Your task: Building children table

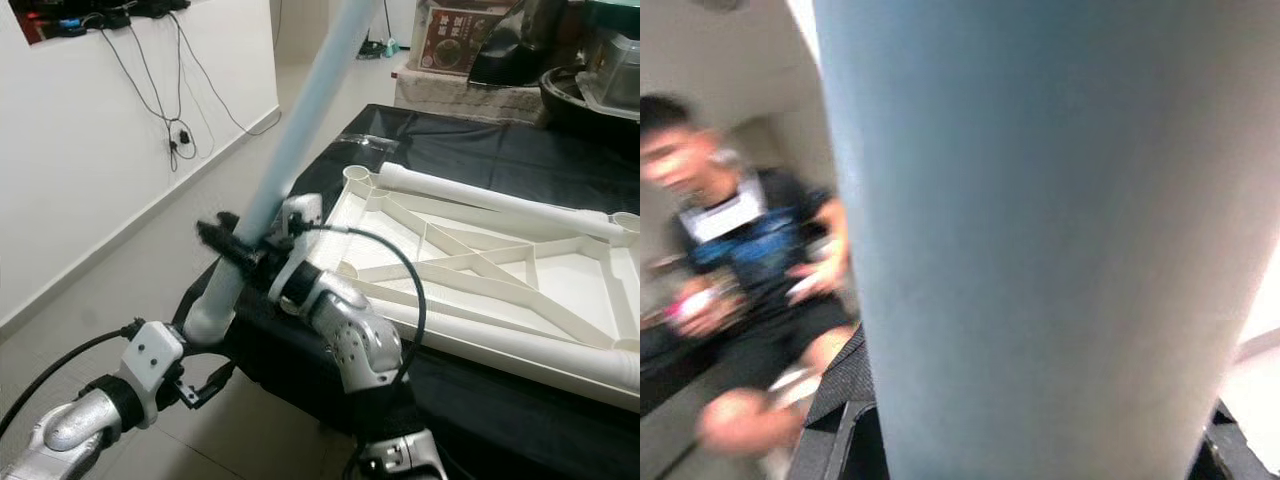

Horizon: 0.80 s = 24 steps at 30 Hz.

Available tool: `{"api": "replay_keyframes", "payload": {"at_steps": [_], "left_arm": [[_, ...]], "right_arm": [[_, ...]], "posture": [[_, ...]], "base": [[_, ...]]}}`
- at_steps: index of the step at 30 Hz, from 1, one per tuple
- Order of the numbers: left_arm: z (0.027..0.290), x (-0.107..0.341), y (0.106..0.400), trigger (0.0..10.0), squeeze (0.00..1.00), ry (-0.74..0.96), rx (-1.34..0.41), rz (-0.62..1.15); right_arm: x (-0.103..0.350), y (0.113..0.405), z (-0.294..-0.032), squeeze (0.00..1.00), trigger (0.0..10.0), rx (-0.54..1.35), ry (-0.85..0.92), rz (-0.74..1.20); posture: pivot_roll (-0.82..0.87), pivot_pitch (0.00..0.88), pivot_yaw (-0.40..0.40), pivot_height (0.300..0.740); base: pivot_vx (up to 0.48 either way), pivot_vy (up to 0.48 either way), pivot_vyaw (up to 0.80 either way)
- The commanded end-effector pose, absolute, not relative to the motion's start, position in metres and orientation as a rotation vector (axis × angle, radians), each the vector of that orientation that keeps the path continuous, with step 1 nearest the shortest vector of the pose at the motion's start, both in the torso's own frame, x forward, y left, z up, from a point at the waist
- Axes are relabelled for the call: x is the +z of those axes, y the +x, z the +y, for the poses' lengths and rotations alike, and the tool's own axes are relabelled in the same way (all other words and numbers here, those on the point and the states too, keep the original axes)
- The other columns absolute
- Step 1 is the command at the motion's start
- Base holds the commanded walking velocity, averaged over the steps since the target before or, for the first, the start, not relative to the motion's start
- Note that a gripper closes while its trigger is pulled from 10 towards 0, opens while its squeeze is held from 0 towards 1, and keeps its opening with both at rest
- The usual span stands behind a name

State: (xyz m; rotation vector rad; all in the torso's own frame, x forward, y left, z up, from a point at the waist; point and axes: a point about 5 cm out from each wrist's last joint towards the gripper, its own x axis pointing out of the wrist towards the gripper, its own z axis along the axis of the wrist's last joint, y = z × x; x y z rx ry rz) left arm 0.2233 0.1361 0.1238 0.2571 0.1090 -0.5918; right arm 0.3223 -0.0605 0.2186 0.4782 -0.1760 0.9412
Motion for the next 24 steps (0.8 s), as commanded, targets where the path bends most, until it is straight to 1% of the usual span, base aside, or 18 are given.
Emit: {"api": "replay_keyframes", "payload": {"at_steps": [1,2,3,4,7,8,12,14,16,17,20,24], "left_arm": [[0.137,0.121,0.222,10.0,0.0,0.267,-0.569,0.115],[0.134,0.12,0.221,10.0,0.0,0.256,-0.552,0.111],[0.134,0.12,0.221,10.0,0.0,0.256,-0.552,0.111],[0.131,0.119,0.22,10.0,0.0,0.233,-0.52,0.106],[0.131,0.119,0.219,10.0,0.0,0.222,-0.506,0.105],[0.129,0.118,0.218,10.0,0.0,0.214,-0.502,0.104],[0.127,0.119,0.217,10.0,0.0,0.206,-0.498,0.101],[0.126,0.118,0.216,10.0,0.0,0.193,-0.492,0.1],[0.126,0.118,0.216,10.0,0.0,0.193,-0.492,0.1],[0.126,0.118,0.216,10.0,0.0,0.19,-0.487,0.101],[0.125,0.118,0.217,10.0,0.0,0.186,-0.482,0.098],[0.124,0.122,0.218,10.0,0.0,0.172,-0.448,0.074]], "right_arm": [[0.219,0.327,-0.064,0.0,0.0,0.889,0.468,-0.193],[0.221,0.333,-0.07,0.0,0.0,0.83,0.454,-0.212],[0.221,0.333,-0.07,0.0,0.0,0.83,0.454,-0.212],[0.225,0.341,-0.079,0.0,0.0,0.721,0.423,-0.241],[0.227,0.345,-0.083,0.0,0.0,0.675,0.409,-0.252],[0.23,0.348,-0.087,0.0,10.0,0.614,0.384,-0.259],[0.233,0.352,-0.09,0.0,10.0,0.577,0.379,-0.255],[0.239,0.358,-0.095,0.0,10.0,0.436,0.306,-0.239],[0.239,0.358,-0.095,0.0,10.0,0.436,0.306,-0.239],[0.242,0.361,-0.095,0.0,10.0,0.361,0.249,-0.21],[0.253,0.361,-0.089,0.0,10.0,0.394,0.273,-0.282],[0.253,0.365,-0.092,0.0,10.0,0.372,0.258,-0.348]], "posture": [[0.02,0.014,0.041,0.74],[0.01,0.008,0.041,0.74],[0.01,0.008,0.041,0.74],[-0.01,0.003,0.053,0.74],[-0.01,0.003,0.053,0.74],[0.0,0.0,0.058,0.74],[0.0,0.0,0.062,0.74],[-0.01,0.0,0.067,0.74],[-0.01,0.0,0.067,0.74],[-0.01,0.0,0.065,0.74],[-0.01,0.0,0.062,0.74],[0.0,0.0,0.057,0.74]], "base": [[0.0,0.0,0.0],[0.0,0.0,0.0],[0.0,0.0,0.0],[0.0,0.0,0.0],[0.0,0.0,0.0],[0.0,0.0,0.0],[0.0,0.0,0.0],[0.0,0.0,0.0],[0.0,0.0,0.0],[0.0,0.0,0.0],[0.0,0.0,0.0],[0.0,0.0,0.0]]}}
